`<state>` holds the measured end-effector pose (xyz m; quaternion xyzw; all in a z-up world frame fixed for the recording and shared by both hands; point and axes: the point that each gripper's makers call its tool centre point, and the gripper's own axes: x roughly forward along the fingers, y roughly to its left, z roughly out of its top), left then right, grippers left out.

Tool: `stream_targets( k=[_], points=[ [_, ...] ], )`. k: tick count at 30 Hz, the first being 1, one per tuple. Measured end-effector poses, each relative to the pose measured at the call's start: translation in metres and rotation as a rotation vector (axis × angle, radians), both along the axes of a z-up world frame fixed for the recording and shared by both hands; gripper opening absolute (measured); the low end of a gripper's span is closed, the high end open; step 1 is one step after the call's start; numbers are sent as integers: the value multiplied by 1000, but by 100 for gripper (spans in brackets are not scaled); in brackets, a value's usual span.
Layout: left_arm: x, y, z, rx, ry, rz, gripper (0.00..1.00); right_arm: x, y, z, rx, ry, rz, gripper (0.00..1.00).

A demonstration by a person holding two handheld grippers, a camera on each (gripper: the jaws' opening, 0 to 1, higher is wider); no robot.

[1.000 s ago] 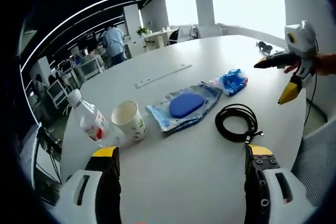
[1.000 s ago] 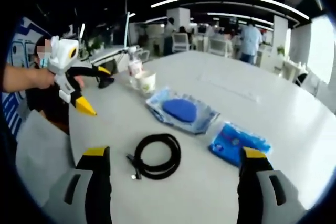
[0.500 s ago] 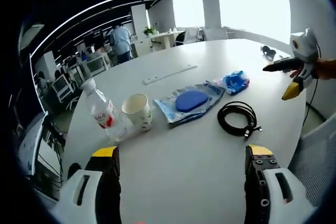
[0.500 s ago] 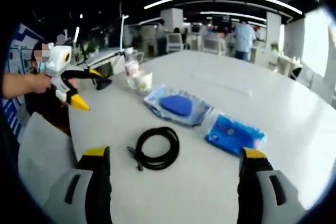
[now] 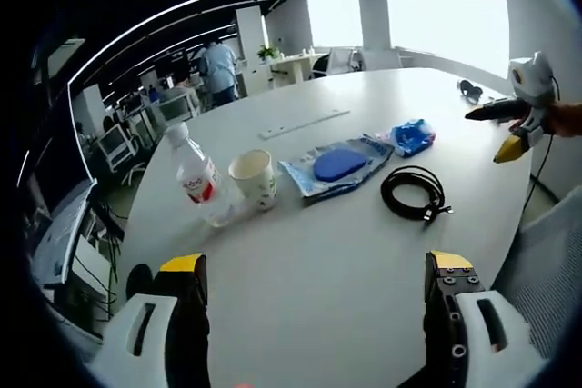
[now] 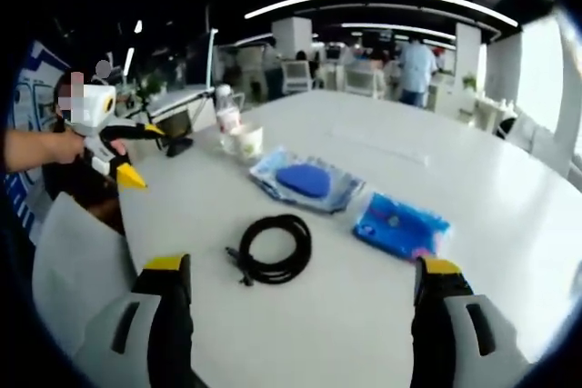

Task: Arrange the tabletop items into an orderly group along one side of the table until the central work area is clear of visible clutter.

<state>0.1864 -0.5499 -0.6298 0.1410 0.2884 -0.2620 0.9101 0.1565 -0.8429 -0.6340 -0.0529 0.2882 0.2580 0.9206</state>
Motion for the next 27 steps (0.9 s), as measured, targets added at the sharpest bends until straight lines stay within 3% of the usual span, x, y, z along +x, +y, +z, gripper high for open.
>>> stream_targets(
  k=[16, 27],
  points=[
    [-26, 21, 1, 9, 1, 38, 98, -29, -7, 1, -20, -10, -47, 100],
    [-38, 23, -1, 5, -8, 67, 98, -49, -15, -8, -37, -6, -91, 100]
  ],
)
